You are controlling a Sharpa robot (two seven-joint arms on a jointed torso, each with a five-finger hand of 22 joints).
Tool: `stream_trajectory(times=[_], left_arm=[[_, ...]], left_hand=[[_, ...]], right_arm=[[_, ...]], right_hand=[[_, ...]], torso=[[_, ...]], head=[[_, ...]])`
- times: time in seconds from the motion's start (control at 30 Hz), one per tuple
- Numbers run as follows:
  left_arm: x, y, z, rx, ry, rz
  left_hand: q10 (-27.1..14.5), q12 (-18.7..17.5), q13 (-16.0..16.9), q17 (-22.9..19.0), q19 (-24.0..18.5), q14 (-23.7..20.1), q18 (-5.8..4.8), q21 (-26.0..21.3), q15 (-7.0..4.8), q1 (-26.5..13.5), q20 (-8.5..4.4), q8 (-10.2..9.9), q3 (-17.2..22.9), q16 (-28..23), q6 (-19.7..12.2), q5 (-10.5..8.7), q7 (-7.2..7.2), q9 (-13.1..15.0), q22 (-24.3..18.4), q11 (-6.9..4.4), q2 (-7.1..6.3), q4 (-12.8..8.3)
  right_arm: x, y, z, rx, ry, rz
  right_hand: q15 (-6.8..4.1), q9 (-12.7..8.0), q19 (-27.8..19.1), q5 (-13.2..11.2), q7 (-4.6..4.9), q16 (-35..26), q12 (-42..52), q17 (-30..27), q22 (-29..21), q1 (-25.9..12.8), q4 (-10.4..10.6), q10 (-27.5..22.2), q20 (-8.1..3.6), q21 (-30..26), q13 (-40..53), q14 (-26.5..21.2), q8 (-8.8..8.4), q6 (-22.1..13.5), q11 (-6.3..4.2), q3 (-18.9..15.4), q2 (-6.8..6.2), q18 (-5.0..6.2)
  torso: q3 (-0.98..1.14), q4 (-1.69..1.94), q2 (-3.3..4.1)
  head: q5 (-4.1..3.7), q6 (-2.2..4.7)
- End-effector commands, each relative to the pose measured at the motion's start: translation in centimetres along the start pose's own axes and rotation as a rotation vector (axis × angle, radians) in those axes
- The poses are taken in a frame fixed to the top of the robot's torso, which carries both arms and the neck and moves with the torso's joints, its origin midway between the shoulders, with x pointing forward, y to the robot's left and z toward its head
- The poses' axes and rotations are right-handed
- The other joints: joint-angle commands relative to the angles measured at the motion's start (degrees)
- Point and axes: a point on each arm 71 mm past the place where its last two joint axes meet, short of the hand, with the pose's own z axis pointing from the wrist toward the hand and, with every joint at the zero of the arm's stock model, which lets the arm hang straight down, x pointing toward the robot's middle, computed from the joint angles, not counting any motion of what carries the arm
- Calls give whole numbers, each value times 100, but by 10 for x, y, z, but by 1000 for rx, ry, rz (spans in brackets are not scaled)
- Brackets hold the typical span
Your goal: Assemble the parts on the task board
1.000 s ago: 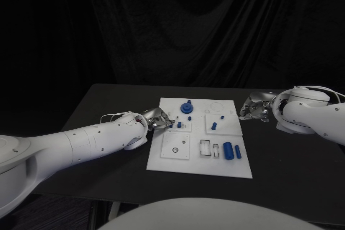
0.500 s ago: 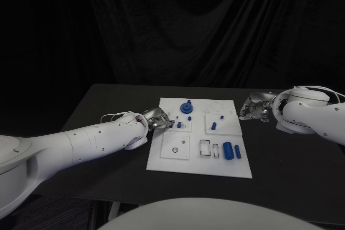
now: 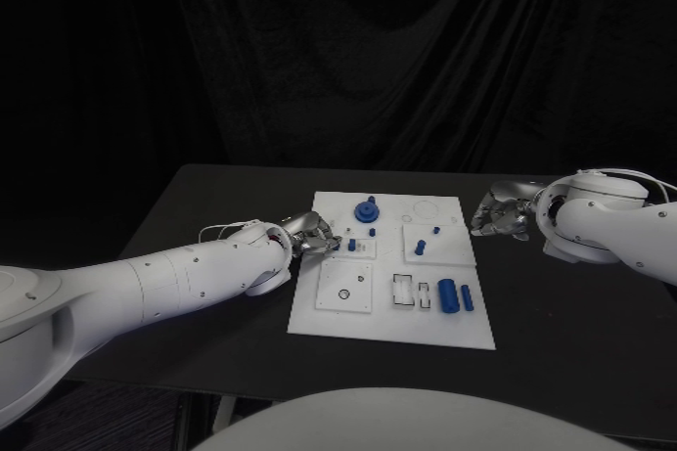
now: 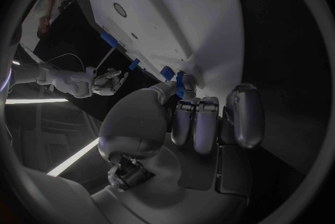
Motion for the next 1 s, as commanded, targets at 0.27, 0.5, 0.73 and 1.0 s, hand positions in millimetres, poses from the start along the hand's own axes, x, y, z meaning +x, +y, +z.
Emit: stream_trajectory(times=[0.27,0.5,0.73,1.0], left_arm=[[4,3,-6,-4,-28,-10],[0,2,-12,-20,-32,-18],[-16,-1,-15,-92,22,-4],[-43,-18,-9,-127,39,29]], left_hand=[[606,20,1509,1509,82,597,-62,81,-73,-90,-24,103,653,15,105,113,-34,172,1046,-67,-169,-438],[606,20,1509,1509,100,597,-68,104,-79,-110,-30,123,727,15,135,125,-42,171,1057,-71,-208,-468],[606,20,1509,1509,113,597,-70,106,-85,-194,-37,116,802,15,146,-40,-46,165,1064,-75,-270,-454],[606,20,1509,1509,125,597,-72,107,-87,-276,-41,93,840,15,139,-303,-46,165,1070,-76,-264,-398]], right_arm=[[2,-2,0,21,12,-5],[1,-2,0,23,11,-5],[1,-1,1,23,9,-6],[1,1,2,21,8,-7]], right_hand=[[4,-10,-15,33,-7,-57,-38,-16,265,69,-16,-49,-6,-55,-16,-32,-39,46,1,52,1,94],[4,-11,-20,33,-6,-66,-50,-21,261,75,-22,-58,-6,-76,-25,-35,-40,47,2,58,-4,97],[6,-12,-27,31,-6,-87,-63,-34,255,84,-32,-67,-5,-106,-33,-43,-40,49,2,67,-14,100],[7,-13,-30,29,-5,-95,-77,-39,253,90,-38,-77,-5,-118,-43,-47,-40,51,3,74,-21,101]], torso=[[1,0,-1],[4,3,-8],[5,-9,-11],[16,-15,-15]], head=[[-9,-1],[-32,-1],[-52,-1],[-65,-1]])
